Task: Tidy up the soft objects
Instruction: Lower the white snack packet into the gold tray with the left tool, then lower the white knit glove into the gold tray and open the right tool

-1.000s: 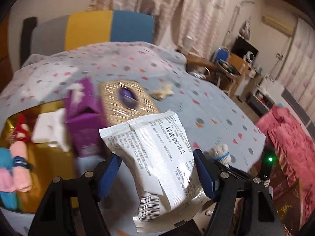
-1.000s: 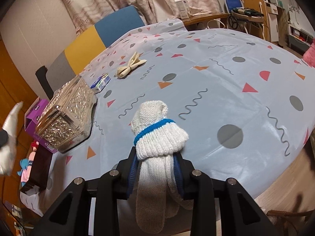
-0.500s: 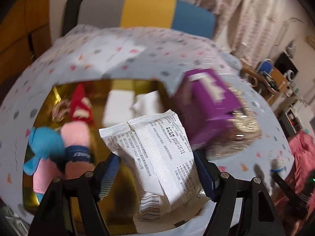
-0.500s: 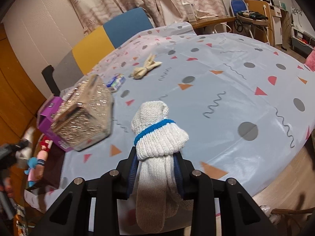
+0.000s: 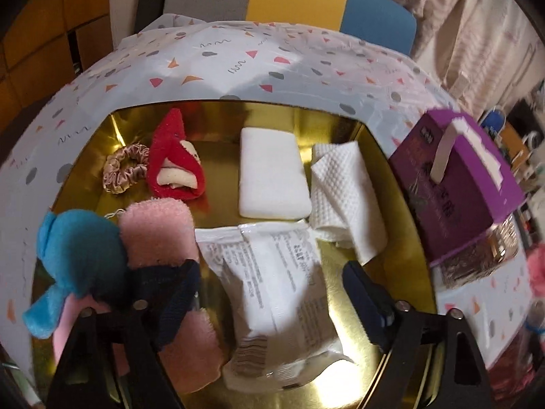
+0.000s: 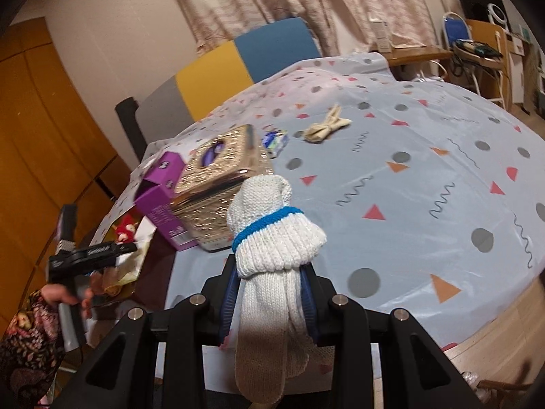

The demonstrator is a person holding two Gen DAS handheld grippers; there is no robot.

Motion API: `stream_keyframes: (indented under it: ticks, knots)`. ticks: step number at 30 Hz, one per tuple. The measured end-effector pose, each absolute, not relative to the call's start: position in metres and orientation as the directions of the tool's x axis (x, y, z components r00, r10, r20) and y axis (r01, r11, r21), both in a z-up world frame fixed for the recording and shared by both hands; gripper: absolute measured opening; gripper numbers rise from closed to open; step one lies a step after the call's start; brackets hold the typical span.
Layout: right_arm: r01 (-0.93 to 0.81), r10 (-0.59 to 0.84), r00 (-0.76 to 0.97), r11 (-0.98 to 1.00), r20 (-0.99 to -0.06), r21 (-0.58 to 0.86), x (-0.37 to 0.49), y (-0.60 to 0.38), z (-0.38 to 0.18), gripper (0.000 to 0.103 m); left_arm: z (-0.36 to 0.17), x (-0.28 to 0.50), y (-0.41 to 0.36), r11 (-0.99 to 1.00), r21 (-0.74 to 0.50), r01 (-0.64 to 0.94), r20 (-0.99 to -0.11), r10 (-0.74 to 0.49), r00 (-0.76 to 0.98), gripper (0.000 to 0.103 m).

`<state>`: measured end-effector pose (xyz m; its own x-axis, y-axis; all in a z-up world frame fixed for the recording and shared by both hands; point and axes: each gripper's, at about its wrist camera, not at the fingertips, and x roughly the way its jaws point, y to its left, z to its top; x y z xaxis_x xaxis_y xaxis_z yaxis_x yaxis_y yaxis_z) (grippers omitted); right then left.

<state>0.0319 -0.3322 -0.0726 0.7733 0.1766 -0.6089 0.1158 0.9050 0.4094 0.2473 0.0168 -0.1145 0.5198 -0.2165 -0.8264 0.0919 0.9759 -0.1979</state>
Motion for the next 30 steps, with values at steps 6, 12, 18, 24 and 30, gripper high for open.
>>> stream_keyframes:
  ticks: [6,12,18,24,30]
  knots:
    - [0.061,0.217,0.766,0.913,-0.605,0.404,0.031,-0.312,-0.066,0.033,-0.095,0.228,0.021,0.979,-0.187,0.084,-0.781,-0.2,0.592,0.091]
    - [0.002,0.269,0.75,0.912,-0.604,0.409,0.04,-0.292,-0.061,0.033,-0.077,0.195,0.031,0.983,-0.163,0.084,-0.716,-0.177,0.675,0.093]
    - [-0.081,0.325,0.723,0.916,-0.61,0.392,0.057,-0.259,-0.046,0.033,-0.072,0.172,0.046,0.987,-0.152,0.046,-0.695,-0.14,0.705,0.094]
    - [-0.231,0.41,0.693,0.906,-0.593,0.356,0.084,-0.204,-0.021,0.033,-0.07,0.156,0.06,0.986,-0.166,0.031,-0.692,-0.138,0.708,0.094]
    - [-0.289,0.442,0.651,0.896,-0.618,0.336,0.118,-0.155,-0.02,0.033,-0.072,0.147,0.074,0.984,-0.176,-0.008,-0.687,-0.118,0.717,0.094]
